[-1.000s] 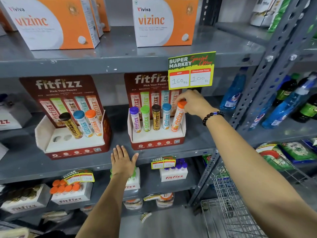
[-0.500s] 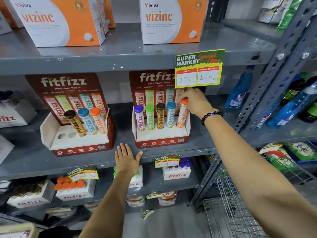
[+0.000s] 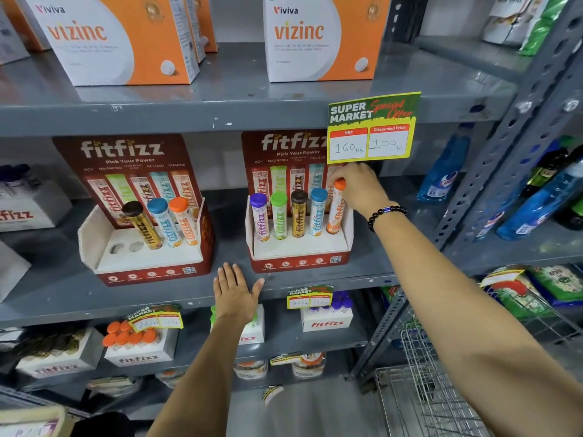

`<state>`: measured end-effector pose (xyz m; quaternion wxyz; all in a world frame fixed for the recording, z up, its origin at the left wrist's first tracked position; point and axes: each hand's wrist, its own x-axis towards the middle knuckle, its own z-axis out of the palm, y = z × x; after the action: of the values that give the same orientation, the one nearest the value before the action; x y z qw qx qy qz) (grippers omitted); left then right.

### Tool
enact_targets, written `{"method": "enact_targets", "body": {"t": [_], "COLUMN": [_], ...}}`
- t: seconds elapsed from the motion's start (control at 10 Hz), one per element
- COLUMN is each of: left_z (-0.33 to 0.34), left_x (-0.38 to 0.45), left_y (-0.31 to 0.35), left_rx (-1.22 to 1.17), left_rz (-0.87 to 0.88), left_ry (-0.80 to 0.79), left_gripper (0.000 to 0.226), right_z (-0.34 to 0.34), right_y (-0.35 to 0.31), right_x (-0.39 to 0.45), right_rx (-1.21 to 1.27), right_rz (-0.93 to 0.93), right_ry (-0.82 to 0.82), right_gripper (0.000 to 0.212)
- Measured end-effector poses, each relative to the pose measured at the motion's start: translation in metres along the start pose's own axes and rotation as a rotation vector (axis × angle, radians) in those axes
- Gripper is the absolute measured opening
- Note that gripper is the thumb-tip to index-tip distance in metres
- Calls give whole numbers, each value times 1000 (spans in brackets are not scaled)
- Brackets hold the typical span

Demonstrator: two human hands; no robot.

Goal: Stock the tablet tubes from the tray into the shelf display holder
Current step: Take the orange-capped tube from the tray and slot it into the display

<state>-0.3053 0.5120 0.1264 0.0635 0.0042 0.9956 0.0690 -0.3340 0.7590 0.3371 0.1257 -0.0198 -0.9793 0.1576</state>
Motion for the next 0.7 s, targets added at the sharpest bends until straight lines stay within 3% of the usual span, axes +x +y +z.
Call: {"method": "enact_targets", "body": {"t": [0.7], "left_z": [-3], "left_x": [-2], "left_y": [1], "left_rx": [0], "left_rz": [4], "left_ry": [-18], "left_gripper": [77], "right_z": [27], "right_y": [17], "right_x": [-6], "right_rx": [97], "right_rz": [47], "right_ry": [-53], "right_gripper": [35]}}
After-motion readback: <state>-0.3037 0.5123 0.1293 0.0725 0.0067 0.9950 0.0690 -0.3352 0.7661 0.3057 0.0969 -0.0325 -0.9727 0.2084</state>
